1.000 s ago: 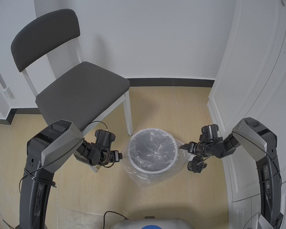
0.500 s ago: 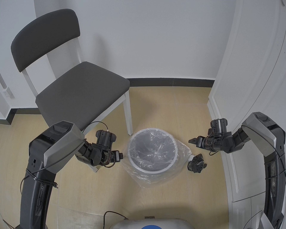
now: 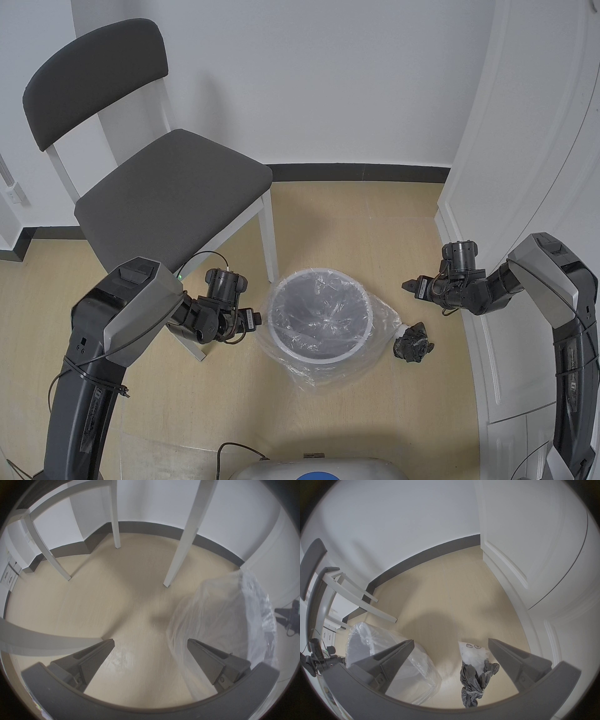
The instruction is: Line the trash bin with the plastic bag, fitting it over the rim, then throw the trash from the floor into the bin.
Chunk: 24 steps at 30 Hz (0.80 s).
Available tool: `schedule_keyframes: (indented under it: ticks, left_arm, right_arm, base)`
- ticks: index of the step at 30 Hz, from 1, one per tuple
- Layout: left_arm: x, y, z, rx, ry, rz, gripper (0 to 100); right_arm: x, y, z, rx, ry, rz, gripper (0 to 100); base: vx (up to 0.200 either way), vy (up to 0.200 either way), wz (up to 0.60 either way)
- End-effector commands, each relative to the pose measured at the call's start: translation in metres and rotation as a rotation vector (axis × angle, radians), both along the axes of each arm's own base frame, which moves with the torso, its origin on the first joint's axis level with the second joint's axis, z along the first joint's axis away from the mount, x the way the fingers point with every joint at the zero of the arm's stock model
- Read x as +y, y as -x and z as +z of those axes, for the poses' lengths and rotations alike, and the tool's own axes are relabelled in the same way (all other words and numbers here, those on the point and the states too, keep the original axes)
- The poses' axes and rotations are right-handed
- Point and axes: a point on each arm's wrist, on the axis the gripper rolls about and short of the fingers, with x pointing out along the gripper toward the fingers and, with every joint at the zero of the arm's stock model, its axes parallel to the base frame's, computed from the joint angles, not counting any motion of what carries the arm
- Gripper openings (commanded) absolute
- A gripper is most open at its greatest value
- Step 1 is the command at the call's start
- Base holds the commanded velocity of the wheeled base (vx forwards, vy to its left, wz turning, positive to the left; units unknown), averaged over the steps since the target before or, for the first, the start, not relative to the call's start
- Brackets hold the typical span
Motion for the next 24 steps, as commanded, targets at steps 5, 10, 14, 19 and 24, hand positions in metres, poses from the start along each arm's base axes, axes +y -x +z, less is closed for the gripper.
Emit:
schedule_keyframes:
  ticks: [5, 10, 14, 19, 24]
  left_arm:
    - [-0.006, -0.014, -0.012, -0.004, -0.017, 0.033, 100]
    - [-0.01, -0.025, -0.018, 0.034, -0.038, 0.031, 100]
    - [-0.013, -0.031, -0.025, 0.1, -0.078, 0.025, 100]
    - [-0.013, -0.029, -0.044, 0.155, -0.17, 0.031, 100]
    - [-0.011, -0.03, -0.046, 0.157, -0.209, -0.001, 100]
  right_arm:
    - [0.001, -0.002, -0.009, 0.014, 0.001, -0.005, 100]
    - [0.006, -0.002, -0.02, 0.032, 0.011, -0.005, 100]
    - [0.009, -0.005, -0.029, 0.037, 0.032, -0.02, 100]
    - [0.01, -0.008, -0.035, 0.039, 0.042, -0.029, 100]
    - [0.01, -0.008, -0.034, 0.036, 0.04, -0.03, 100]
  base:
    - [0.0, 0.0, 0.0]
    - [0.0, 0.0, 0.0]
    - [0.0, 0.0, 0.0]
    - [0.0, 0.0, 0.0]
    - [0.0, 0.0, 0.0]
